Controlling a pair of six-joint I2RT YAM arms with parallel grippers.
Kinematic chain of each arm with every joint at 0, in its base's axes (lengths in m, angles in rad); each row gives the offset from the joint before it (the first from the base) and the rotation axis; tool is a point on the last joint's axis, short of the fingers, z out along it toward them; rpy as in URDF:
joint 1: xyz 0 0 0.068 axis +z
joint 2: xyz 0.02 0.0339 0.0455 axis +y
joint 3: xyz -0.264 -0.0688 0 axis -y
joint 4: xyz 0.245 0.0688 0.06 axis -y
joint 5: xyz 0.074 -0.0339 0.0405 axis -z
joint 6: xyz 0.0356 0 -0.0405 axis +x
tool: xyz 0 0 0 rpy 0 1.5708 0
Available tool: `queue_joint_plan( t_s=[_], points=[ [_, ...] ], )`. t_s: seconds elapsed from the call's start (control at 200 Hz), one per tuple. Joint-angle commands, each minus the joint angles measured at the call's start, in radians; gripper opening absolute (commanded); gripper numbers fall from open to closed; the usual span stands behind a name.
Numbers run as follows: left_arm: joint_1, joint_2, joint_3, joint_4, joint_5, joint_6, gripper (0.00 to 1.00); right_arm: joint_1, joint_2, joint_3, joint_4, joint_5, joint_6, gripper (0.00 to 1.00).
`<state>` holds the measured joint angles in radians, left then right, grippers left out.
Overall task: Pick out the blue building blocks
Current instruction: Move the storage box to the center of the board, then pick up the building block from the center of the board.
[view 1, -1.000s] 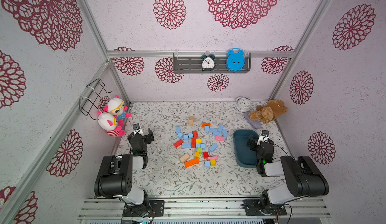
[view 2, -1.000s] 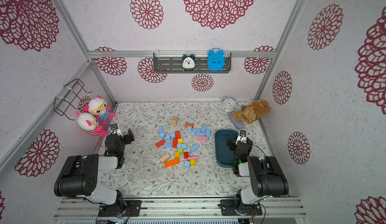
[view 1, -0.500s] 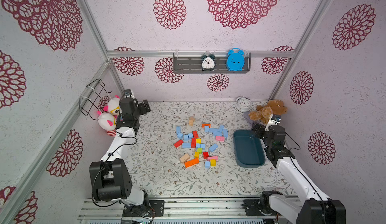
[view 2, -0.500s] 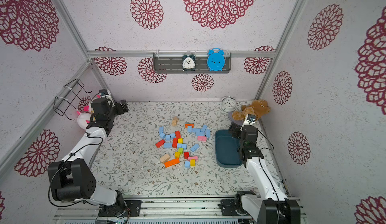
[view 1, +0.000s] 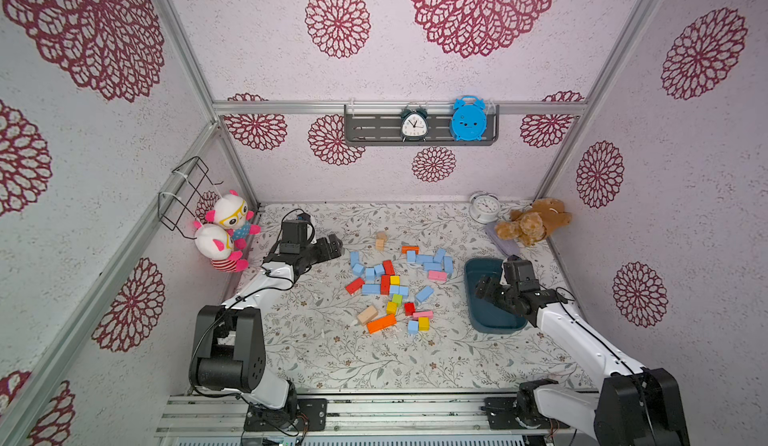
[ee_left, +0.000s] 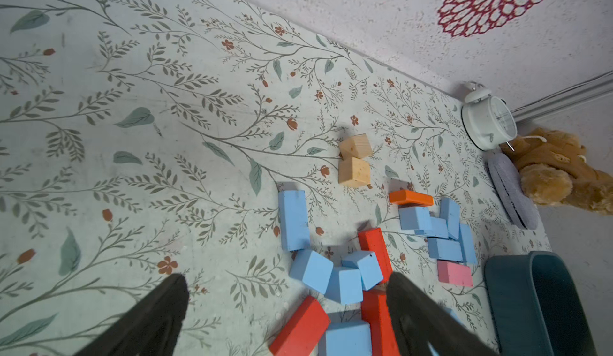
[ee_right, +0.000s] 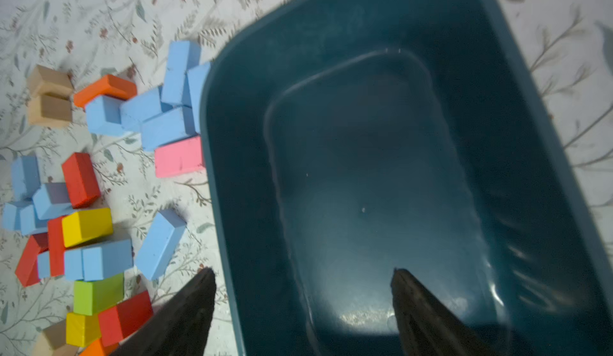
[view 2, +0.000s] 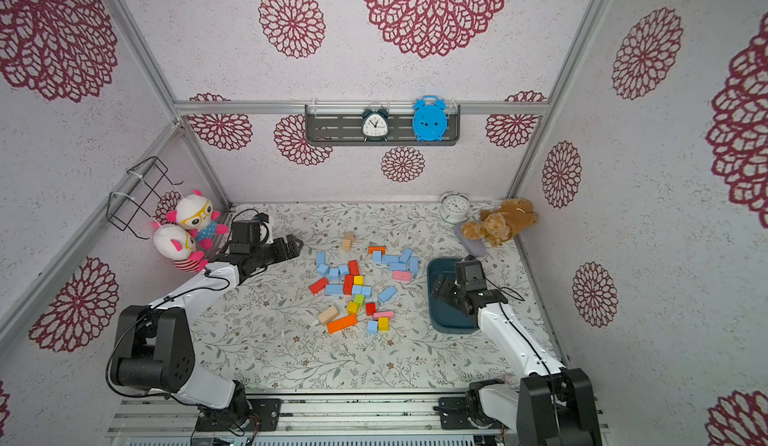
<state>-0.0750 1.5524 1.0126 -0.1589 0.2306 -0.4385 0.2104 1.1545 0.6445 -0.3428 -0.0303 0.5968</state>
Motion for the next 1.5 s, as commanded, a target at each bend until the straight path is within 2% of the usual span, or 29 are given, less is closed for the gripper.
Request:
queue_joint_plan(
  t_s=[0.0,0.31,0.5,0.725,0.896,0.961,1.086,1.311,1.491],
  points=[
    [0.004,-0.030,-0.002,0.024,-0.005,0.017,0.97,0.017,-0.047,-0.050,-0.034,-0.040,0.068,0.86],
    [0.007,-0.046,-0.027,0.025,-0.019,0.044,0.97,0.027,-0.144,-0.111,-0.177,-0.076,0.095,0.83],
    [0.016,-0.054,-0.040,0.033,-0.019,0.053,0.97,0.042,-0.207,-0.123,-0.278,-0.083,0.120,0.77],
    [0.063,-0.066,-0.062,0.057,0.003,0.017,0.97,0.084,-0.219,0.026,-0.372,-0.010,0.109,0.65],
    [0.118,-0.091,-0.095,0.087,0.011,-0.010,0.97,0.207,-0.061,0.197,-0.372,0.065,0.108,0.64],
    [0.138,-0.099,-0.104,0.097,0.011,-0.018,0.97,0.263,0.028,0.266,-0.361,0.099,0.111,0.69],
    [0.173,-0.114,-0.128,0.115,0.012,-0.037,0.97,0.353,0.203,0.367,-0.303,0.134,0.116,0.70],
    [0.201,-0.132,-0.156,0.138,0.025,-0.055,0.97,0.432,0.514,0.509,-0.223,0.097,0.148,0.66],
    [0.204,-0.133,-0.161,0.143,0.036,-0.065,0.97,0.462,0.684,0.615,-0.225,0.115,0.143,0.66]
  ],
)
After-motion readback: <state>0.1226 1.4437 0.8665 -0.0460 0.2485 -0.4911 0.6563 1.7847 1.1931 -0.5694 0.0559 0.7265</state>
